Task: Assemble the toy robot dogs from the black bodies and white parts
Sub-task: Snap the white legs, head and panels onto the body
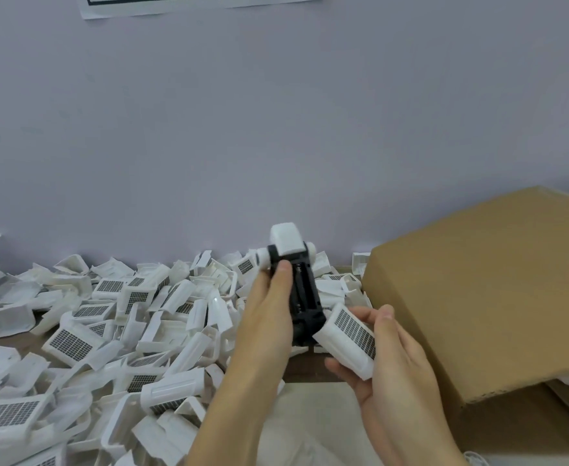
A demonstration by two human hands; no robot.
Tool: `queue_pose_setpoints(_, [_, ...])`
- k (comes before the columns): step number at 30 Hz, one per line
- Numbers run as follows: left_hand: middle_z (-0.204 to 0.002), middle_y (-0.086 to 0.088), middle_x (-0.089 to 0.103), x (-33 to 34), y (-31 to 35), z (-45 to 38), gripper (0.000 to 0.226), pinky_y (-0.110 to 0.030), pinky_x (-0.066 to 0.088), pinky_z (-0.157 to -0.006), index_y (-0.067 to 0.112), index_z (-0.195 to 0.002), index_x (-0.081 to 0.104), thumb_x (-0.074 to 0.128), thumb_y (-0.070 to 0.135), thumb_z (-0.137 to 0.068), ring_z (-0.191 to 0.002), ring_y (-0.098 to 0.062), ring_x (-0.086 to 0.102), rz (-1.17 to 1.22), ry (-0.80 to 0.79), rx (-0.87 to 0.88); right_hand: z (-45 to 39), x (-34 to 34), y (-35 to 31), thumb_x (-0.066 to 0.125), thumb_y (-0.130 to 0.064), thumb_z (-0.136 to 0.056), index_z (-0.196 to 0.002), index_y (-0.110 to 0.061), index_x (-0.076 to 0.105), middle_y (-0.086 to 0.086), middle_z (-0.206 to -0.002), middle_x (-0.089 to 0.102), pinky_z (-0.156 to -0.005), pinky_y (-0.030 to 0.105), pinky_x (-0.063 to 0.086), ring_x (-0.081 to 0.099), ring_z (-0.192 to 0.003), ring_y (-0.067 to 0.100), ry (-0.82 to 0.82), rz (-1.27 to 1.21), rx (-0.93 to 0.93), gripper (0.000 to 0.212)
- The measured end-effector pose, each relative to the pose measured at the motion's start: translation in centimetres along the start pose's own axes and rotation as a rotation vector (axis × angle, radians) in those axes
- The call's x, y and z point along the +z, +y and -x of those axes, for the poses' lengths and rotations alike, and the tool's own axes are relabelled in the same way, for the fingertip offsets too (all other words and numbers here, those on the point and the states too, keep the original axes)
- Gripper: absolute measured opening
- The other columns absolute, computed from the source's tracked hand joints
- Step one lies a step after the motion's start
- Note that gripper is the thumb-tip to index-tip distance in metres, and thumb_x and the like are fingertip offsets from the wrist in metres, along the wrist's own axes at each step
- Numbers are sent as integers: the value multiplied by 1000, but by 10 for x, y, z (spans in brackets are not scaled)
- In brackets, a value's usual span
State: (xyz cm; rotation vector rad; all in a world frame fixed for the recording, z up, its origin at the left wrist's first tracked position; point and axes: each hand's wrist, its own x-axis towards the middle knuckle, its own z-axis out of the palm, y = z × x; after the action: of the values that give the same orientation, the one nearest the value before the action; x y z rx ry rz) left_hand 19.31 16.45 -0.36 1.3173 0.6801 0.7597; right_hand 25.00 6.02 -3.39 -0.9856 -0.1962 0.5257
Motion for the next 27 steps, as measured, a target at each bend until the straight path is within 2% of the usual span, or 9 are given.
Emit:
queue_pose_setpoints(4, [-95,27,74,10,-5,6,21,-28,49,-82,62,-97,64,47,49,-102,-90,6,69,-90,-146,-31,0,-8,-4,91,-32,-67,-101,-19,75,3,-96,77,-63,25,59,76,-84,15,-117,145,-86,40])
queue_pose_setpoints(7, [-88,32,72,13,-4,7,29,-25,47,-77,67,-87,60,46,47,-103,-84,11,67,-93,-133,-47,1,-12,-2,87,-24,-76,-104,-28,67,-7,-91,74,-64,18,55,71,-79,6,-79,463,-227,34])
queue_pose_setpoints(11, [-88,30,72,12,-5,6,29,-25,47,-78,68,-89,62,46,48,-103,-85,11,67,-51,-90,-40,2,-12,1,74,-46,-73,-93,-36,69,-10,-94,66,-69,9,47,64,-87,-1,-40,679,-390,23])
queue_pose_setpoints(14, [-95,16,76,11,-7,5,28,-39,55,-88,56,-97,68,45,40,-103,-97,-9,71,-40,-62,-43,2,-12,1,69,-52,-70,-84,-45,66,-14,-91,64,-70,6,46,62,-89,-5,-24,780,-503,16])
queue_pose_setpoints(16, [-97,10,76,10,-8,4,33,-46,55,-95,53,-100,69,42,33,-102,-103,-17,70,-66,-70,-34,2,-13,0,69,-52,-72,-78,-45,66,-14,-82,67,-66,8,46,64,-83,-2,-18,814,-537,10])
queue_pose_setpoints(19, [-103,11,76,8,-7,5,35,-36,53,-84,55,-108,67,43,30,-104,-102,-13,71,-85,-122,-5,0,-15,2,73,-45,-77,-73,-37,69,-14,-72,69,-60,5,44,64,-75,-2,20,847,-592,10])
queue_pose_setpoints(22, [-99,7,77,6,-7,5,32,-27,54,-72,49,-102,70,46,27,-103,-86,-11,73,-104,-162,8,2,-12,-1,66,-54,-79,-81,-37,71,-17,-75,71,-61,3,44,66,-76,-4,72,758,-628,18])
queue_pose_setpoints(25, [-101,8,77,7,-8,8,33,-38,60,-83,46,-103,72,47,25,-104,-96,-13,74,-131,-265,16,3,-9,-3,59,-60,-78,-89,-34,73,-25,-80,72,-64,3,47,68,-76,-6,95,630,-596,31])
queue_pose_setpoints(27, [-97,10,77,9,-5,12,38,-27,61,-69,46,-99,73,46,21,-106,-88,-6,74,-142,-360,21,1,-10,-2,63,-52,-79,-93,-31,75,-25,-80,73,-66,8,51,69,-77,-6,116,569,-560,28])
